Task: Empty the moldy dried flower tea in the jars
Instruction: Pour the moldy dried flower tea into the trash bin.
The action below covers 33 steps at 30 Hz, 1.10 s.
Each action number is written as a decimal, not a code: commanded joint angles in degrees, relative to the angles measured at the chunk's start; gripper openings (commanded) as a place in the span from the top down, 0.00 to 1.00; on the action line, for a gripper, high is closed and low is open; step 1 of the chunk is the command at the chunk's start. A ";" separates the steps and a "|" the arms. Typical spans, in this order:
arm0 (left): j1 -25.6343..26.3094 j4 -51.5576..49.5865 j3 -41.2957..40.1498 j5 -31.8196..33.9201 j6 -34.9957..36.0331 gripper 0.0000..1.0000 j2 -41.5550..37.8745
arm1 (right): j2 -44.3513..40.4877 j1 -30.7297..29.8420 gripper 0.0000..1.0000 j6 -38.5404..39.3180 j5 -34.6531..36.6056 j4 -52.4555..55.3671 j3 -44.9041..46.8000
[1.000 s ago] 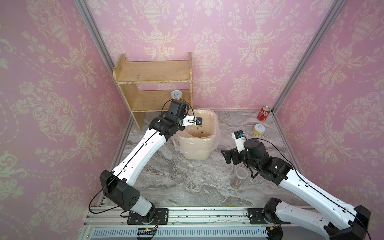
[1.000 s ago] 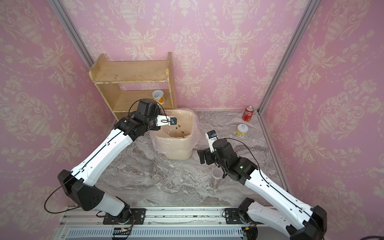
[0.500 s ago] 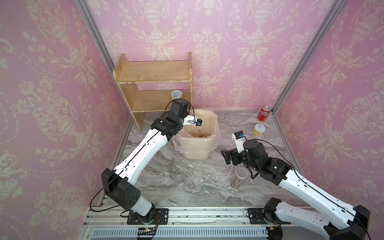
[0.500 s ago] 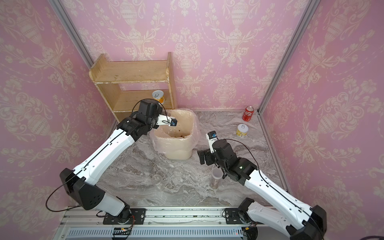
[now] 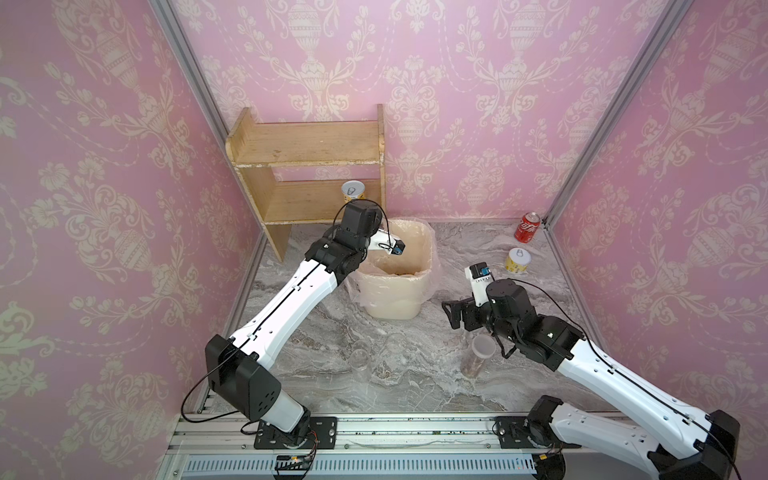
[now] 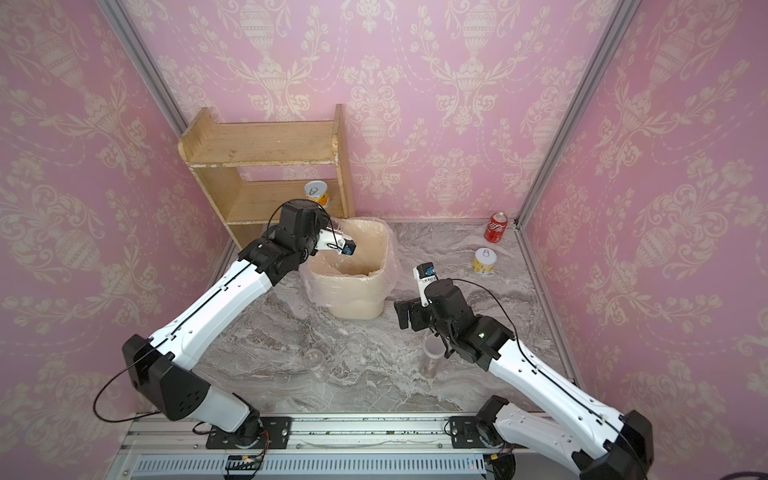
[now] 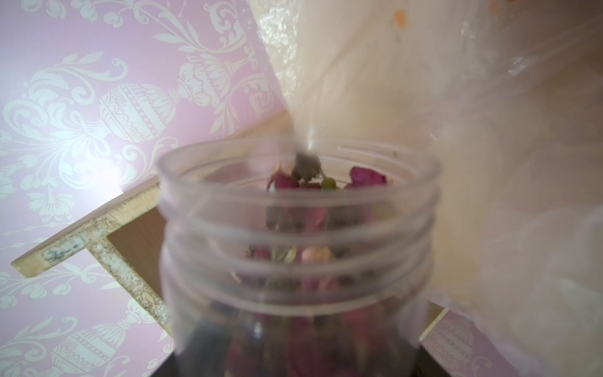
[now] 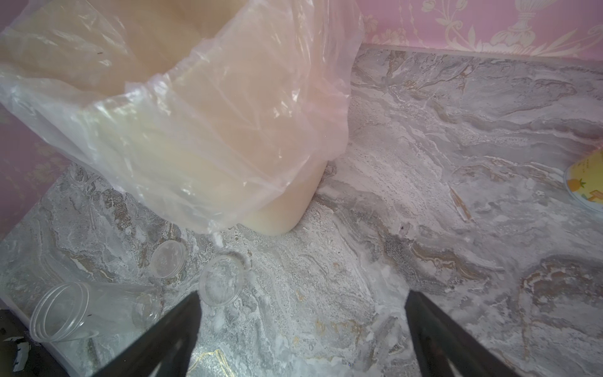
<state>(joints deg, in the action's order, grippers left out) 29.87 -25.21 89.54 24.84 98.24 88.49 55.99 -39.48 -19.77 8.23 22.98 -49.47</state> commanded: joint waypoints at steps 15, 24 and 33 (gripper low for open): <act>0.54 17.54 -8.13 -4.04 13.93 0.42 -4.63 | -0.27 0.90 0.00 -6.49 -5.06 0.75 -1.41; 0.45 20.54 -10.74 -7.34 17.72 0.42 -5.86 | -0.61 1.34 0.00 -8.85 -7.19 0.40 -1.98; -0.13 25.63 -13.48 -10.28 20.89 0.41 -6.53 | -2.71 2.46 0.00 -12.43 -10.08 -0.86 -2.38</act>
<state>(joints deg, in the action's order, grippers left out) 30.15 -2.92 77.25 16.97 116.60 83.74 55.40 -37.54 -29.76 -0.10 23.14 -50.06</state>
